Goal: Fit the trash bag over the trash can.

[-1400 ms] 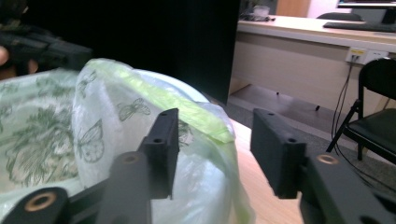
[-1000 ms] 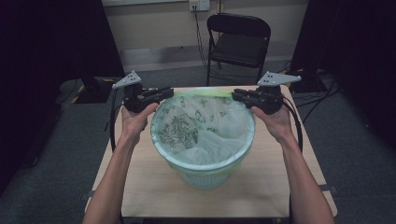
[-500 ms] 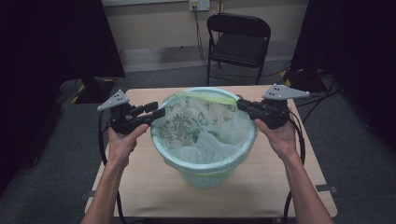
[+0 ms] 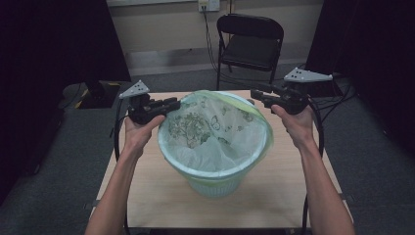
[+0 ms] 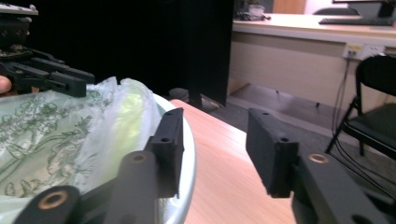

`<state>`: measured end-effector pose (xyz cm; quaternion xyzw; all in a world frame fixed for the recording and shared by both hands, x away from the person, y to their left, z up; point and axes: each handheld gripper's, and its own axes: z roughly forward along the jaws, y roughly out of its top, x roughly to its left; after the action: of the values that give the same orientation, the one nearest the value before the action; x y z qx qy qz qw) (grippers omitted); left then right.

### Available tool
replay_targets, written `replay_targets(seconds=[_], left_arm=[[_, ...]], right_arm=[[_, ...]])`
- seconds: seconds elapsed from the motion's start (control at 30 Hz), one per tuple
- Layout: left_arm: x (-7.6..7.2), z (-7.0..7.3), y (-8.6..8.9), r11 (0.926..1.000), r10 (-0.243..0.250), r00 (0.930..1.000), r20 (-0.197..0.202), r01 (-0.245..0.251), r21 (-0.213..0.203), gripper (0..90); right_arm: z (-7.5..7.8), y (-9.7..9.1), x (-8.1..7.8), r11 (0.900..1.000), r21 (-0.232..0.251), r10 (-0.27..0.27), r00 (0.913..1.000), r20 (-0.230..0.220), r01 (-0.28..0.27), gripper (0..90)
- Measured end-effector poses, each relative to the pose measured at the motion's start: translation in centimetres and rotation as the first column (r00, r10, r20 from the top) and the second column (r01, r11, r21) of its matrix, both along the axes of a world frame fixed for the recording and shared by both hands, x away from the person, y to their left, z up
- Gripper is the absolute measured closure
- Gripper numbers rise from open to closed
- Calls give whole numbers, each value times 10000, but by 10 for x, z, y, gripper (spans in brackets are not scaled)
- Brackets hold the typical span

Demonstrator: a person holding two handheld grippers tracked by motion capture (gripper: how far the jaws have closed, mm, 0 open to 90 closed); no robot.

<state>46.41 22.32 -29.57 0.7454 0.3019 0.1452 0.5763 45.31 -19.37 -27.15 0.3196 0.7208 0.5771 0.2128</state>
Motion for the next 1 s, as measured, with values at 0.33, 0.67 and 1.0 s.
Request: replay_targets(seconds=[0.33, 0.67, 1.0], left_arm=[[-17, 15, 13, 9987, 270, 9989, 382, -252, -449, 585], [-48, 11, 22, 9992, 141, 9995, 299, -129, -387, 556], [-41, -1, 6, 9997, 153, 9995, -272, -147, 214, 637]], right_arm=[[-17, 4, 0, 9993, -295, 237, 9988, -437, -250, 694], [-25, 15, -25, 9960, -854, 193, 9969, -757, -258, 632], [-17, 14, -51, 9952, -885, -452, 9978, -486, 407, 528]])
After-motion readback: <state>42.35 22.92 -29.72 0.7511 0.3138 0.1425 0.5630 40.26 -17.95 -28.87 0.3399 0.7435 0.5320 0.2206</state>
